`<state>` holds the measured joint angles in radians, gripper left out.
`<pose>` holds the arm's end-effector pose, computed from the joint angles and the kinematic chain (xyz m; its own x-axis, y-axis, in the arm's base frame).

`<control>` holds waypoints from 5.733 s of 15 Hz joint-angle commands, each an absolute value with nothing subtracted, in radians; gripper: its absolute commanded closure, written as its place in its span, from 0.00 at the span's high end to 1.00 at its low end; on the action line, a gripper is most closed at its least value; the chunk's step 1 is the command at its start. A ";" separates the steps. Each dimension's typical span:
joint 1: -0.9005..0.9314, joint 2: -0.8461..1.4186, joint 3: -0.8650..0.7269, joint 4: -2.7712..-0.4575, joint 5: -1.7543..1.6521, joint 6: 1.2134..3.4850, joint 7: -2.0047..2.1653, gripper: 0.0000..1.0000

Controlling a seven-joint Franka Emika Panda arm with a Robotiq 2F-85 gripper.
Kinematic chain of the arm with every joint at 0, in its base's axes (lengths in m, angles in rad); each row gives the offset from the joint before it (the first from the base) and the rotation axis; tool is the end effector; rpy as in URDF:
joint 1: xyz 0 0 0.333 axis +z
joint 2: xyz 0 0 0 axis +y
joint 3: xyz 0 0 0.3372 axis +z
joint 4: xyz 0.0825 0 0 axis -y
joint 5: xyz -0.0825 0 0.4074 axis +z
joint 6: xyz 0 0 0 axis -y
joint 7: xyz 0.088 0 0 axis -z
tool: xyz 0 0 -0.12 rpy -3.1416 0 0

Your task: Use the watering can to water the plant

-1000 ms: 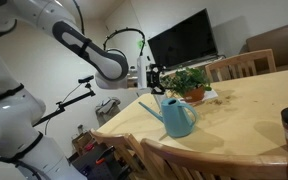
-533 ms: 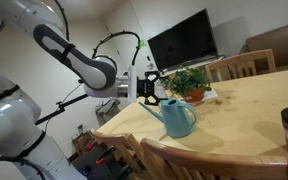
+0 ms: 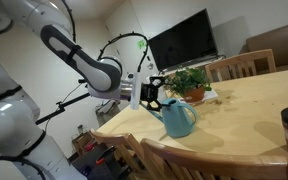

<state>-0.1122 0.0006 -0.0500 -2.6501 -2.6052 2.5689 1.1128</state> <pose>0.4061 -0.0618 0.2151 0.3876 0.9102 -0.1458 0.5336 -0.0925 0.8406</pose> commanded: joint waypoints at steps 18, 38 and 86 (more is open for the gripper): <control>-0.141 0.143 -0.034 -2.493 -2.597 2.699 1.138 1.00; -0.218 0.237 0.127 -2.327 -2.604 2.808 1.118 1.00; -0.741 0.728 0.461 -1.830 -2.504 3.335 0.718 1.00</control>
